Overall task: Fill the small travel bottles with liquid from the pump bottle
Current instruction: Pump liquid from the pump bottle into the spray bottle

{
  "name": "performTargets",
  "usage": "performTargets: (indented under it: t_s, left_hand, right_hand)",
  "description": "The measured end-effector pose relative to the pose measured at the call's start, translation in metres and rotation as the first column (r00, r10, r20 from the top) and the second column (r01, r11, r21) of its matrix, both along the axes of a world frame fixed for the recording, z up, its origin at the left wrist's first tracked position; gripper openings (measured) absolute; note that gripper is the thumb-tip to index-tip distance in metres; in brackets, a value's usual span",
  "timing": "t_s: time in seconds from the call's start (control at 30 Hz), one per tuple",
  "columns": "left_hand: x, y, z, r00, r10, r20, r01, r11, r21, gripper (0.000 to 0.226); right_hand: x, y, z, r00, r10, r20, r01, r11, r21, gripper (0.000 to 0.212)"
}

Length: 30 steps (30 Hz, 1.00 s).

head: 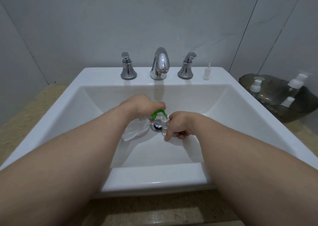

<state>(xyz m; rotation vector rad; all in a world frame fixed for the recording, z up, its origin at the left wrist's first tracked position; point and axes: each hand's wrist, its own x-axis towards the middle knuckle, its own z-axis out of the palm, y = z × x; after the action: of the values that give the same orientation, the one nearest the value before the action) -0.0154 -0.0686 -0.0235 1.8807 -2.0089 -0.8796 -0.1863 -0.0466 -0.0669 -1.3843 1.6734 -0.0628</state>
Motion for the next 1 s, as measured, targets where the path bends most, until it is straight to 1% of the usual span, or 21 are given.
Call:
performTargets:
  t_s: [0.1, 0.27, 0.5, 0.77, 1.0]
  left_hand:
    - [-0.0006, 0.0003, 0.0012, 1.0, -0.003, -0.014, 0.003, 1.0, 0.008, 0.062]
    - [0.0002, 0.0012, 0.0009, 1.0, 0.005, -0.006, -0.005, 1.0, 0.001, 0.065]
    - [0.0024, 0.0006, 0.002, 1.0, 0.008, -0.004, -0.008, 1.0, 0.024, 0.08]
    - [0.0035, 0.0027, 0.0027, 1.0, 0.005, -0.027, -0.004, 0.999, 0.042, 0.08]
    - [0.0025, 0.0001, 0.0001, 0.999, 0.004, -0.051, -0.002, 0.999, 0.049, 0.081]
  right_hand:
    - [-0.0001, -0.0007, -0.0001, 1.0, 0.001, -0.005, 0.0, 1.0, 0.011, 0.044]
    - [0.0011, -0.0023, -0.001, 1.0, 0.001, -0.005, -0.001, 1.0, 0.016, 0.045]
    - [0.0019, -0.0036, -0.001, 1.0, 0.012, -0.008, -0.011, 1.0, 0.02, 0.046]
    - [-0.0001, -0.0038, -0.0027, 1.0, 0.02, -0.011, -0.02, 1.0, 0.018, 0.041]
    - [-0.0004, -0.0044, -0.0038, 1.0, 0.023, -0.012, -0.023, 0.999, 0.024, 0.043]
